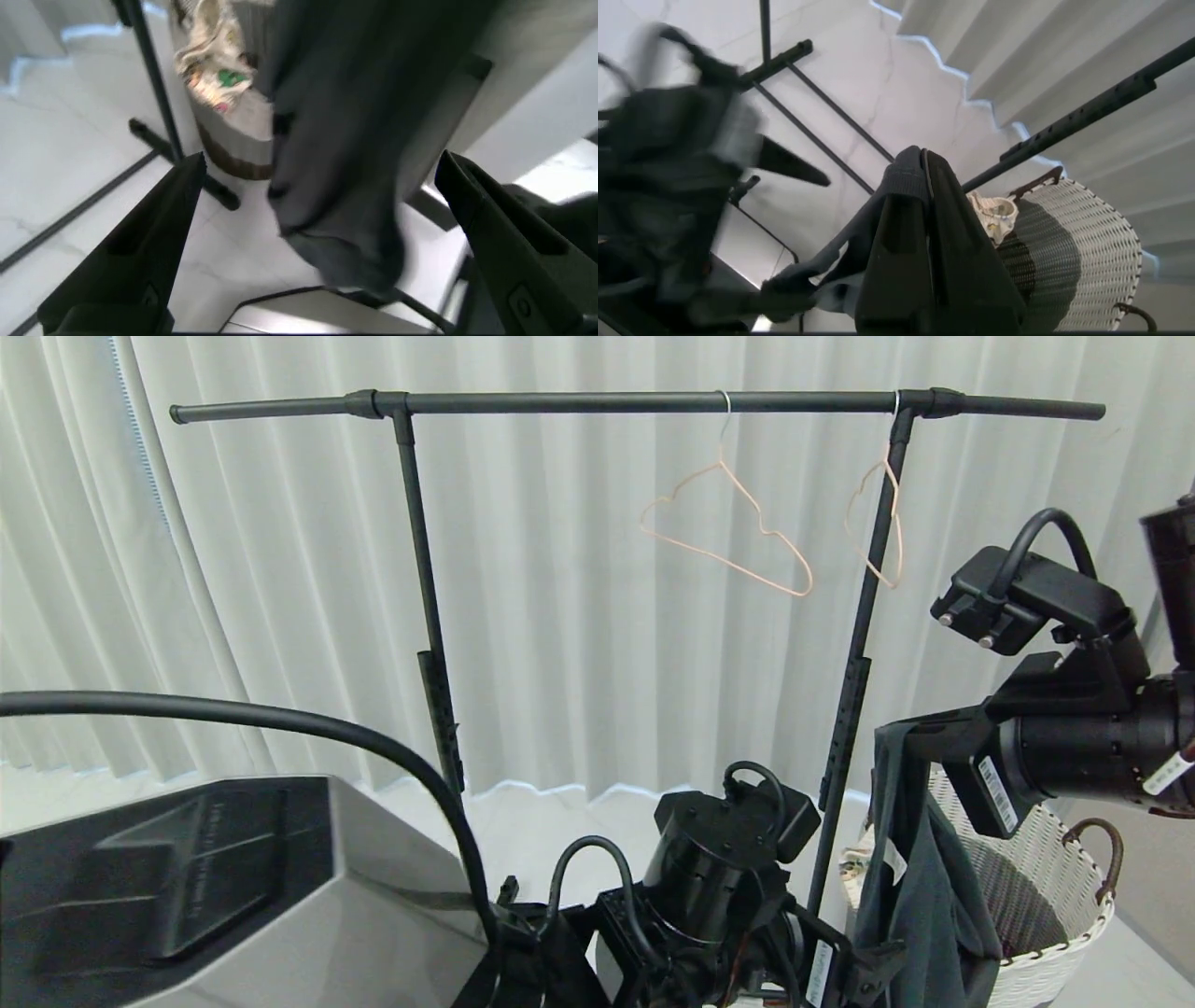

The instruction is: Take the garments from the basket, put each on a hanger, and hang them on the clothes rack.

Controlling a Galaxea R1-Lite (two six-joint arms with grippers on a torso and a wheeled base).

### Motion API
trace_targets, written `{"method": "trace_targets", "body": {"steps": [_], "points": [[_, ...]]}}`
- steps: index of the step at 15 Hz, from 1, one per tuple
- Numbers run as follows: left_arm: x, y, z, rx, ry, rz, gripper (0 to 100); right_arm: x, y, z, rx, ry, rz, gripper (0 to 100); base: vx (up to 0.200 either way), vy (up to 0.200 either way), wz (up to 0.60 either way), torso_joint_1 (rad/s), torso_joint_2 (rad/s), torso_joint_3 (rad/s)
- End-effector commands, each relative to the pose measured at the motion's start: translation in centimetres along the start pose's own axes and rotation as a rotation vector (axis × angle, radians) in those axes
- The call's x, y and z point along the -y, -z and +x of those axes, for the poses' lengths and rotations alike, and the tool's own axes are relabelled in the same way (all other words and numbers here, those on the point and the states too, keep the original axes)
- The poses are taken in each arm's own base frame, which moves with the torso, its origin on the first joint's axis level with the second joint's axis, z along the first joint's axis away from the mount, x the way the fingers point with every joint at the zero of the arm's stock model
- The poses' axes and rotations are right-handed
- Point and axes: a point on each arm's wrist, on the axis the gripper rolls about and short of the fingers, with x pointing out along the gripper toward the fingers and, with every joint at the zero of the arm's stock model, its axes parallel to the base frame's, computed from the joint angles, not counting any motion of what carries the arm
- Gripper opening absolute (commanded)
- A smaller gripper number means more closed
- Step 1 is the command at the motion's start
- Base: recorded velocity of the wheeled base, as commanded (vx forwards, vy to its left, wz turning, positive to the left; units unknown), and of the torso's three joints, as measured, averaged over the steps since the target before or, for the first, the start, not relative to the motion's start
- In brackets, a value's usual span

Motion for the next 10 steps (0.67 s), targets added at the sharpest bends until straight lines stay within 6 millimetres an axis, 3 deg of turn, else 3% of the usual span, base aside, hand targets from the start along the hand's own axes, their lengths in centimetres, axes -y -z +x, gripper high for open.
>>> {"method": "trace_targets", "body": {"steps": [1, 5, 10], "points": [[-1.2, 1.5, 1.4, -0.041, -0.022, -0.017, 100, 0.0, 0.0, 0.0, 0.001, -0.005, 0.0, 0, 0.0, 0.0, 0.0, 0.0, 0.0, 0.0], [-0.8, 0.8, 0.3, 0.035, -0.007, -0.023, 100, 0.0, 0.1, 0.0, 0.0, -0.01, 0.011, 0, 0.0, 0.0, 0.0, 0.0, 0.0, 0.0], [-1.3, 1.4, -0.1, 0.102, -0.012, -0.016, 100, 0.0, 0.0, -0.1, 0.003, -0.01, 0.014, 0, 0.0, 0.0, 0.0, 0.0, 0.0, 0.0]]}}
